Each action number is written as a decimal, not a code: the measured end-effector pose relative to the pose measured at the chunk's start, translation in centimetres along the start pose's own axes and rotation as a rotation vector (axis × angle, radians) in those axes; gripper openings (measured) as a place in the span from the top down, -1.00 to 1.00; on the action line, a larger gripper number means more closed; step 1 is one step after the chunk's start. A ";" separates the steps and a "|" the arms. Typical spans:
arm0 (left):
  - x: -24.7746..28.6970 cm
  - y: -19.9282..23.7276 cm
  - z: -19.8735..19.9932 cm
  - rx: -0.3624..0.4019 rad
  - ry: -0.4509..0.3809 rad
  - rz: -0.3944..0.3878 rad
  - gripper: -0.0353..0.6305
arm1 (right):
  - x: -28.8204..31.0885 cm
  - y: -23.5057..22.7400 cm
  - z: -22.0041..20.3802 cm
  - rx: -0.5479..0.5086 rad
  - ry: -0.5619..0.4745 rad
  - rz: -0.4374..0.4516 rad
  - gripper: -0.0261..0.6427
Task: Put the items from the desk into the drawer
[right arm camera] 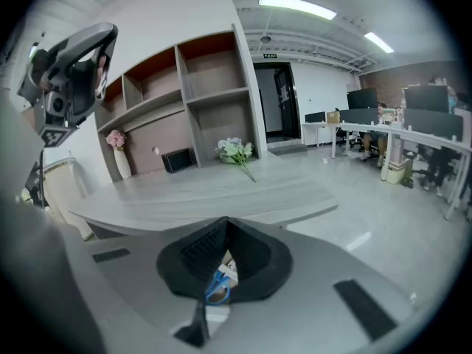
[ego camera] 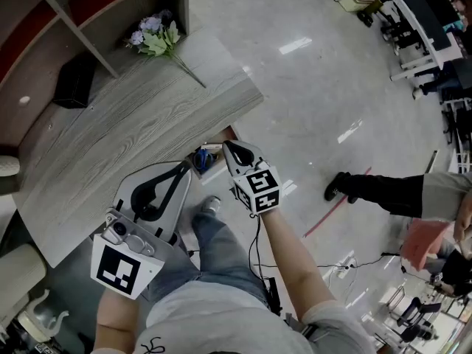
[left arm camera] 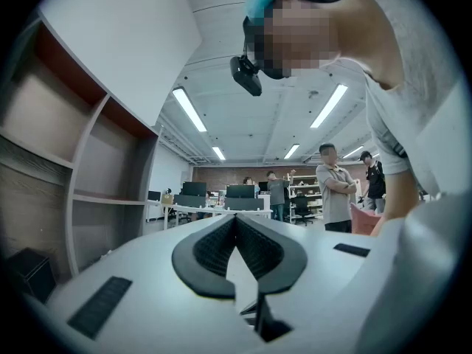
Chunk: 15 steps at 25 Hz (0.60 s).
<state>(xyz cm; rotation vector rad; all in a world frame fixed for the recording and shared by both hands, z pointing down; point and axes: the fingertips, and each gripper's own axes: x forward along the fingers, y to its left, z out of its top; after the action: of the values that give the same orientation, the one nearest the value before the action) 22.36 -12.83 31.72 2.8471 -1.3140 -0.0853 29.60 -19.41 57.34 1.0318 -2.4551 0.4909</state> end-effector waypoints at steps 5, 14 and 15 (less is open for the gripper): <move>-0.1 -0.7 1.1 0.006 -0.015 -0.043 0.87 | -2.8 2.4 4.3 0.019 -0.105 0.029 0.90; -0.9 -2.7 3.4 0.039 -0.032 -0.144 0.87 | -10.4 7.0 12.4 0.030 -0.317 0.012 0.90; -1.1 -2.9 3.5 0.043 -0.031 -0.158 0.87 | -11.3 7.6 13.2 0.027 -0.341 0.007 0.90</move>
<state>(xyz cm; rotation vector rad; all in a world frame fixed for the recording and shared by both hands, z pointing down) 23.71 -10.08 28.20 2.9930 -1.1065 -0.1036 27.82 -14.05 39.21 1.2038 -2.7542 0.3763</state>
